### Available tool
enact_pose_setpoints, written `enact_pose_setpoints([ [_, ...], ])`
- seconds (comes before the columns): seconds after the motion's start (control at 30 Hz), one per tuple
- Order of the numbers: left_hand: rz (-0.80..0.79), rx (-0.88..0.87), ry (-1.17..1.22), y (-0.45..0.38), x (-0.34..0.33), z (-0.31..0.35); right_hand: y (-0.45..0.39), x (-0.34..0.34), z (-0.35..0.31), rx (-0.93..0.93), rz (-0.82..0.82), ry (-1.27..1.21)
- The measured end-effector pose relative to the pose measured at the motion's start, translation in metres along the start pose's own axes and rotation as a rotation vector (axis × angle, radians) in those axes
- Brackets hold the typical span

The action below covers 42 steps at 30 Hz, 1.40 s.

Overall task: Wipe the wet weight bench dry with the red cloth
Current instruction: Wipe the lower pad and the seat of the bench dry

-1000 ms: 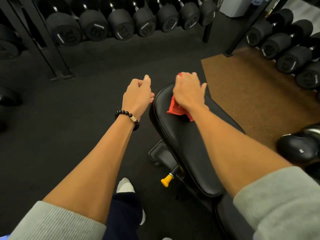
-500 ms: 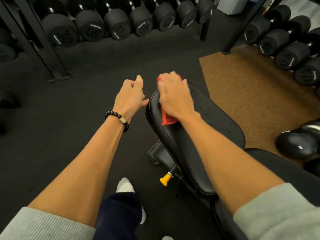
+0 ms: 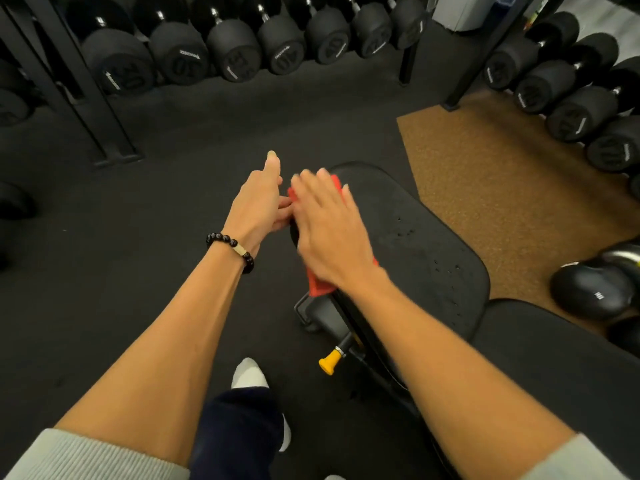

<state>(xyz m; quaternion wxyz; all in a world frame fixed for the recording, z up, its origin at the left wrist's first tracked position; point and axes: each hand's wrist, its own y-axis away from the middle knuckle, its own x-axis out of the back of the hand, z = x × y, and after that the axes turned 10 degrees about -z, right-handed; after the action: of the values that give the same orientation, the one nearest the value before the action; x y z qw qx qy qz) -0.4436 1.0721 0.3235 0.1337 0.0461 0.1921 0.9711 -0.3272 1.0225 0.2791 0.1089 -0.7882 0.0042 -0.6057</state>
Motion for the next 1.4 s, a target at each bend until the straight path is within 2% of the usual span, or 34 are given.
enact_pose_setpoints([
  [0.13, -0.053, -0.011, -0.102, -0.001, -0.002, 0.002, -0.053, 0.018, 0.056, -0.328, -0.013, -0.083],
  [0.23, -0.037, -0.026, -0.173, -0.005, -0.001, 0.003, -0.056, 0.013, 0.050, -0.468, 0.024, -0.116],
  [0.33, 0.082, -0.062, -0.346, -0.013, -0.003, 0.001, -0.016, 0.001, 0.004, -0.383, 0.084, -0.073],
  [0.4, 0.194, -0.118, -0.528, -0.018, -0.009, 0.002, 0.021, -0.003, -0.016, -0.258, 0.044, -0.072],
  [0.5, 0.199, -0.200, -0.517, -0.023, -0.025, 0.008, 0.030, 0.002, -0.001, -0.143, 0.003, -0.130],
  [0.63, 0.086, -0.254, -0.528, -0.034, -0.049, 0.004, -0.012, 0.016, 0.060, -0.355, 0.013, -0.178],
  [0.77, 0.069, -0.177, -0.705, -0.039, -0.060, -0.005, -0.028, 0.022, 0.095, -0.600, 0.016, -0.230],
  [0.9, 0.143, -0.150, -0.781, -0.036, -0.064, -0.004, 0.000, 0.006, 0.052, -0.522, 0.092, -0.127],
  [1.03, 0.160, -0.191, -0.799, -0.038, -0.063, -0.009, 0.069, -0.002, 0.006, -0.317, 0.030, -0.107],
  [1.1, 0.162, -0.198, -0.814, -0.037, -0.063, -0.011, 0.070, 0.001, 0.017, -0.252, 0.022, -0.146],
  [1.17, 0.162, -0.181, -0.840, -0.035, -0.064, -0.011, 0.045, 0.007, 0.046, -0.305, 0.055, -0.160],
  [1.3, 0.166, -0.226, -0.908, -0.029, -0.068, -0.010, -0.002, 0.021, 0.109, -0.568, 0.028, -0.255],
  [1.4, 0.150, -0.289, -0.988, -0.028, -0.068, -0.009, -0.002, 0.014, 0.101, -0.657, 0.077, -0.207],
])
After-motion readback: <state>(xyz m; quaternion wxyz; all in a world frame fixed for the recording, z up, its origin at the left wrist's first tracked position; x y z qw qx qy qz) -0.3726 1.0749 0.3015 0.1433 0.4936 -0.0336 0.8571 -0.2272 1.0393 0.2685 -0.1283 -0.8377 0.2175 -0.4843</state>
